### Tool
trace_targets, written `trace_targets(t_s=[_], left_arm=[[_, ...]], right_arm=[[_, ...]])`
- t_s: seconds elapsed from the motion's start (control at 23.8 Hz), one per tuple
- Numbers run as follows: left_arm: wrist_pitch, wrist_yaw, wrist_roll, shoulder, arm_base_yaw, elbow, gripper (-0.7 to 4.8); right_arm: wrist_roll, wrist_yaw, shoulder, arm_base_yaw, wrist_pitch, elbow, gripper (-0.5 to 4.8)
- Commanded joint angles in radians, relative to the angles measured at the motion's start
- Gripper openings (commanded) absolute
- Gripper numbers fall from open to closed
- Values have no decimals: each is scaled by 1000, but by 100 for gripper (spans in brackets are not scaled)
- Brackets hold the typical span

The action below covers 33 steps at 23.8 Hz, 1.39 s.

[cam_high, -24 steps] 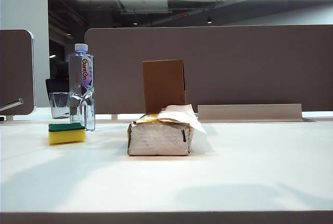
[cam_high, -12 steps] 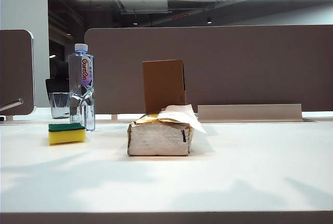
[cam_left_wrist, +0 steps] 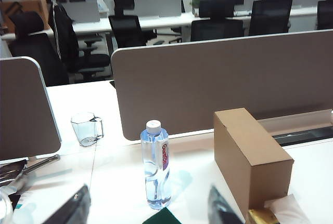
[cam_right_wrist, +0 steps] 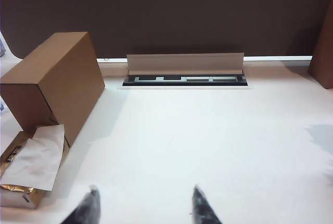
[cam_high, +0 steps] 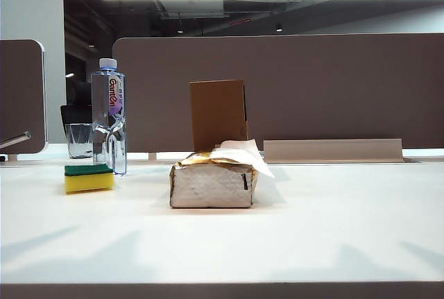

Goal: Move the sponge from right to left to wipe the table, avoiding obstacles on the table, and finally reaching the bottle of mineral water.

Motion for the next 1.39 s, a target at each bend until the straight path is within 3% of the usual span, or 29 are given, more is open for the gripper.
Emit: trace_targets(t_s=[0.04, 0.17, 0.42, 0.46, 0.55, 0.67, 0.76, 0.92, 1.01, 1.09, 1.39], left_arm=[[5, -7, 3, -69, 1, -46, 299], [5, -45, 3, -169, 1, -117, 293], [-3, -85, 4, -320, 1, -217, 214], [-5, -85, 4, -343, 0, -237, 205], [-23, -85, 3, -380, 0, -267, 203], [-45, -85, 3, -406, -7, -284, 141], [-50, -85, 3, -424, -14, -294, 114], [-50, -85, 2, -447, -14, -316, 59], [-49, -89, 2, -462, -14, -334, 20], [-48, -89, 2, -474, -13, -360, -5], [12, -90, -12, -474, -13, -459, -5]], right_arm=[[-2, 2, -25, -1, 40, -21, 227], [-2, 2, -55, -1, 45, -48, 201], [5, 10, -76, -1, 44, -66, 192], [5, 25, -76, -1, 42, -69, 156], [10, 27, -83, -1, 43, -83, 144], [55, 27, -111, -1, 50, -118, 140], [74, 28, -156, -2, 58, -163, 60], [77, 28, -227, -2, 76, -228, 32], [77, 27, -259, -2, 74, -254, -7], [77, 28, -277, -2, 73, -278, -6], [107, 28, -277, -2, 156, -347, -6]])
